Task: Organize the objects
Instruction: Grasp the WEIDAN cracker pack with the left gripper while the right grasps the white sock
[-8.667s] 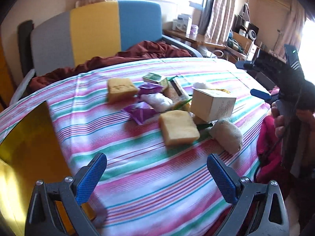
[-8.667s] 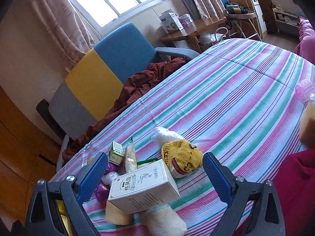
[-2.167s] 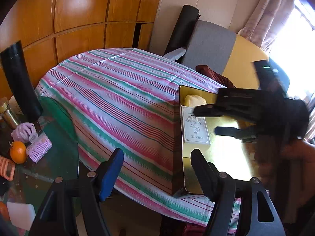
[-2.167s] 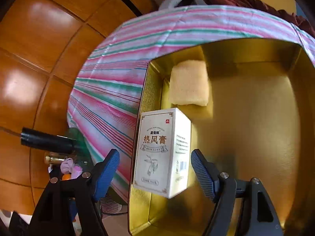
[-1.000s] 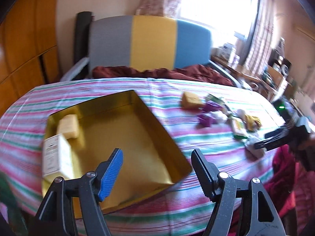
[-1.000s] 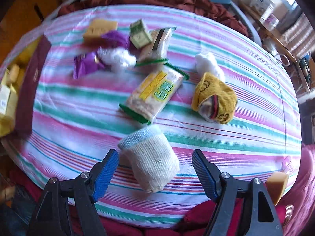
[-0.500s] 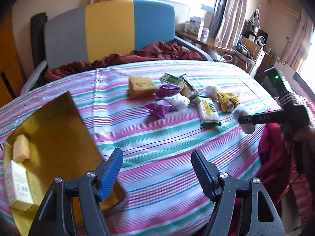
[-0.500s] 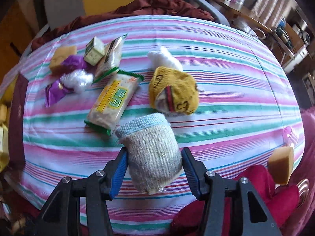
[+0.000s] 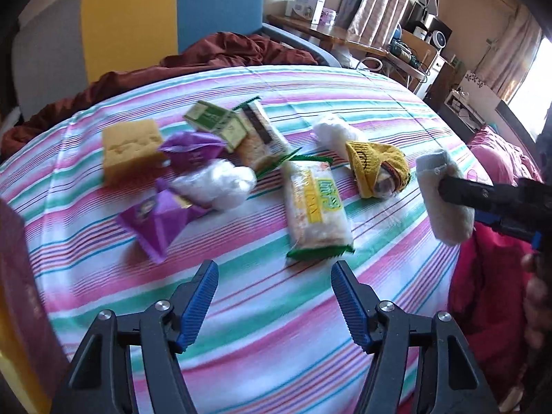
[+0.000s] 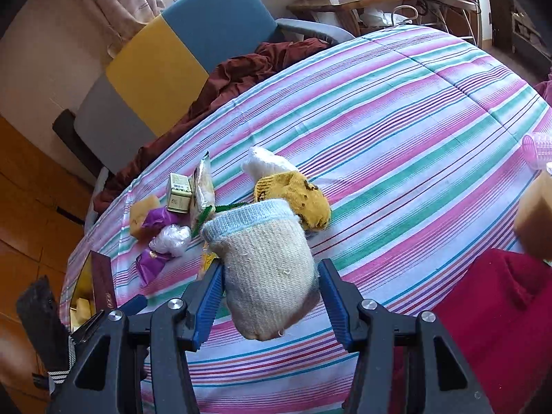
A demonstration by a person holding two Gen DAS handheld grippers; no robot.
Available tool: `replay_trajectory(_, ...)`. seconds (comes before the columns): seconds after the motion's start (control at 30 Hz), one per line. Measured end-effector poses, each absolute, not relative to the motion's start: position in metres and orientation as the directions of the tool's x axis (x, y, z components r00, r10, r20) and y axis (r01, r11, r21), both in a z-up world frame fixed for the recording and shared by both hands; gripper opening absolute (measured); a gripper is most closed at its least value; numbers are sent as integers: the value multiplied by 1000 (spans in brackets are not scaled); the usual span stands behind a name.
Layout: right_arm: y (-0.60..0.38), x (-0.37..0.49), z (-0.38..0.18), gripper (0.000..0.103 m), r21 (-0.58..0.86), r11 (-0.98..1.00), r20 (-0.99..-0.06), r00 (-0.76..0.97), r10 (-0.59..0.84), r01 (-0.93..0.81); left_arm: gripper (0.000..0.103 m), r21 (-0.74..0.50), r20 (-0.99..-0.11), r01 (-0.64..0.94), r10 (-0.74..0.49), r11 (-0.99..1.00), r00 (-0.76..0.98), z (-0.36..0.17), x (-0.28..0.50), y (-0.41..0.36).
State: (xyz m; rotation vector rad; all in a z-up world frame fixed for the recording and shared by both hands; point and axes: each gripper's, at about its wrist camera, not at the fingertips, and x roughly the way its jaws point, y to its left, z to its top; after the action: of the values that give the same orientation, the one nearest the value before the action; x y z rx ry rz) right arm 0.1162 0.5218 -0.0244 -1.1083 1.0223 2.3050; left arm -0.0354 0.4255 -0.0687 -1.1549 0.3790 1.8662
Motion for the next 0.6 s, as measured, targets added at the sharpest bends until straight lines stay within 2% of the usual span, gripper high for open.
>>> replay_trajectory(0.3, 530, 117, -37, 56, 517, -611, -768, -639, -23, -600, 71, -152, -857, -826, 488, -543, -164, -84, -44, 483)
replay_trajectory(0.37, 532, 118, -39, 56, 532, -604, -763, -645, -38, -594, 77, -122, -861, -829, 474, -546, -185, -87, -44, 495)
replay_trajectory(0.43, 532, 118, -39, 56, 540, -598, -758, -651, -40, -592, 79, -96, -863, -834, 463, -543, -202, -91, -45, 508)
replay_trajectory(0.5, 533, 120, -39, 56, 548, -592, -751, -659, -38, -591, 74, -83, -873, -839, 445, -538, -199, -99, -47, 519)
replay_trajectory(0.57, 534, 123, -39, 56, 554, -584, -746, -666, -31, -594, 57, -46, -860, -838, 449, -544, -244, -101, -44, 519)
replay_trajectory(0.6, 534, 123, -39, 56, 555, -583, -744, -668, -30, -593, 54, -41, -856, -841, 453, -540, -249, -101, -42, 517)
